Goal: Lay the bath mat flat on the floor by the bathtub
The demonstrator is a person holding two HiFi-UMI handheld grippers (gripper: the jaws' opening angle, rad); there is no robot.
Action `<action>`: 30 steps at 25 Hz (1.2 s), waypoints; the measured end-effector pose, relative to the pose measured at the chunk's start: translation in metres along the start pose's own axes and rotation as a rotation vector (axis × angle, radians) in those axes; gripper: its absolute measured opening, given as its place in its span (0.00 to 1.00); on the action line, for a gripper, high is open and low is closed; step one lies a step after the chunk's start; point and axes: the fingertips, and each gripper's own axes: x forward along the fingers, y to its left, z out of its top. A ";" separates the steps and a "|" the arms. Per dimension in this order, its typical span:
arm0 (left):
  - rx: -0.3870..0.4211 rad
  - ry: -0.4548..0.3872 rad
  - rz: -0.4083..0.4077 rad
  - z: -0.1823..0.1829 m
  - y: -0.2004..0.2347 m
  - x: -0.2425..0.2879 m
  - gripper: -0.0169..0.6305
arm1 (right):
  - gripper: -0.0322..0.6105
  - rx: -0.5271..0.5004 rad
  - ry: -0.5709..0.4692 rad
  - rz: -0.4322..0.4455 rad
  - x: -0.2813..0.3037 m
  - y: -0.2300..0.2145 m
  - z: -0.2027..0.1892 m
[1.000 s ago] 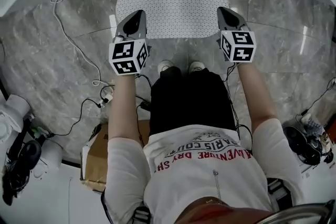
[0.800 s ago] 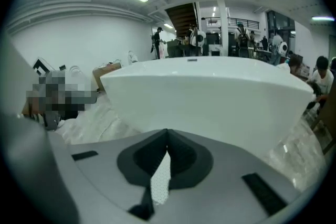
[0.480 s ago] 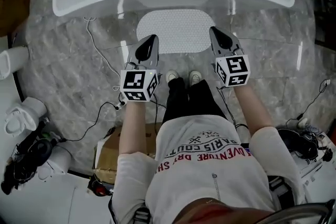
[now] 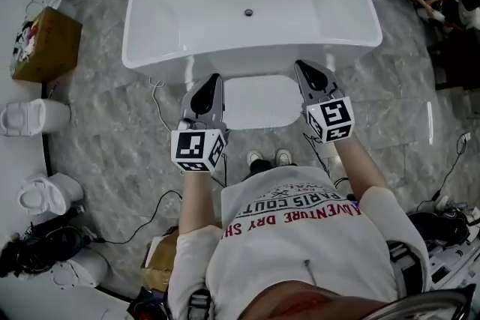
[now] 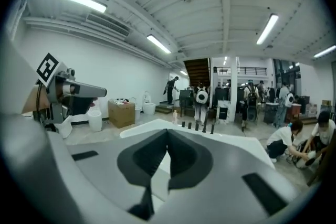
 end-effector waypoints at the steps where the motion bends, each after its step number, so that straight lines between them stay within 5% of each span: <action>1: 0.009 -0.028 0.000 0.016 -0.005 -0.007 0.05 | 0.07 -0.012 -0.023 -0.004 -0.007 0.000 0.012; 13: 0.123 -0.123 0.017 0.093 -0.041 -0.053 0.05 | 0.06 -0.034 -0.241 0.070 -0.080 0.017 0.100; 30: 0.103 -0.101 0.024 0.089 -0.037 -0.064 0.05 | 0.06 -0.051 -0.231 0.047 -0.084 0.022 0.103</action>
